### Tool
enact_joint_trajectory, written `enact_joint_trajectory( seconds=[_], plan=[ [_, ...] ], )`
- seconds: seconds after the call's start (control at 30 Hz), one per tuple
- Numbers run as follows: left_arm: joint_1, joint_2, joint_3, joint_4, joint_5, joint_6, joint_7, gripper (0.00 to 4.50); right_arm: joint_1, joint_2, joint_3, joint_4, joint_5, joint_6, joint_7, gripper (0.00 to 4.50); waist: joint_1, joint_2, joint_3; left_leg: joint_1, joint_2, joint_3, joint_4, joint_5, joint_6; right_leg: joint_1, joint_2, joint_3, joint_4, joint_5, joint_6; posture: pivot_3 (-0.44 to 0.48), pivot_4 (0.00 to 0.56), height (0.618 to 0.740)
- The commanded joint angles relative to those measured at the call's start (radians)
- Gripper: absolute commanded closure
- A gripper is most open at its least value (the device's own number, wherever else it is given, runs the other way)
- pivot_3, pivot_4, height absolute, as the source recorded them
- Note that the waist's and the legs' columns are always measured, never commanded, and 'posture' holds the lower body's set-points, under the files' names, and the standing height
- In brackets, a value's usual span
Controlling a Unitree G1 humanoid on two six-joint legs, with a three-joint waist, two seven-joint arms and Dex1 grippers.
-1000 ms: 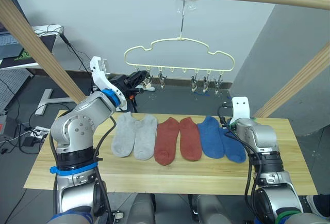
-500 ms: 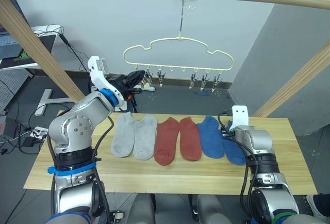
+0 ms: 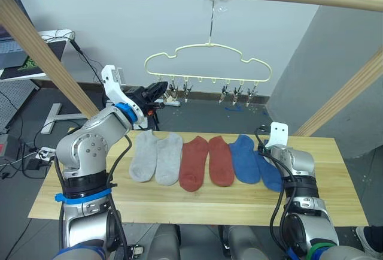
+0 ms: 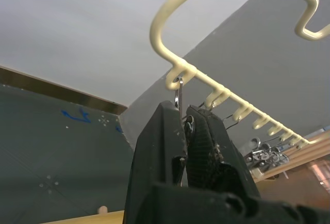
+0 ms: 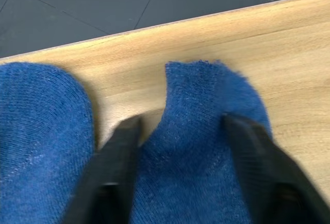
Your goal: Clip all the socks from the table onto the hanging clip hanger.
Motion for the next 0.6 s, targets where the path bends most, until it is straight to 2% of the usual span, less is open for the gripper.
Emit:
enact_joint_trajectory(
  seconds=[0.03, 0.13, 0.33, 0.6],
  plan=[
    [-0.006, 0.012, 0.008, -0.045, -0.007, -0.013, -0.008, 4.39, 0.016, 0.002, -0.018, 0.029, -0.003, 0.032, -0.019, 3.51, 0.003, 0.000, 0.000, 0.000, 0.000, 0.000, 0.000, 0.000, 0.000, 0.000, 0.000, 0.000, 0.000, 0.000, 0.000, -0.047, 0.257, 0.740],
    [-0.010, 0.013, 0.007, -0.040, -0.006, -0.015, -0.009, 4.39, 0.008, 0.000, -0.021, 0.034, -0.003, 0.029, -0.024, 4.46, 0.003, 0.000, 0.000, 0.000, 0.000, 0.000, 0.000, 0.000, 0.000, 0.000, 0.000, 0.000, 0.000, 0.000, 0.001, -0.048, 0.256, 0.740],
    [-0.020, 0.015, 0.010, -0.027, -0.008, -0.014, -0.012, 4.39, 0.015, -0.020, 0.025, 0.000, -0.017, 0.040, 0.005, 4.46, 0.003, 0.000, 0.000, 0.000, 0.000, 0.000, 0.000, 0.000, 0.000, 0.000, 0.000, 0.000, 0.000, 0.000, 0.001, -0.052, 0.257, 0.740],
    [-0.041, 0.035, 0.034, 0.004, -0.029, 0.017, -0.008, 4.39, 0.066, -0.144, 0.233, -0.435, 0.031, 0.254, 0.205, 4.46, 0.003, 0.007, 0.013, -0.002, 0.000, 0.000, 0.000, 0.000, 0.000, -0.003, 0.000, 0.000, 0.000, -0.001, 0.002, -0.058, 0.262, 0.740]
  ],
)
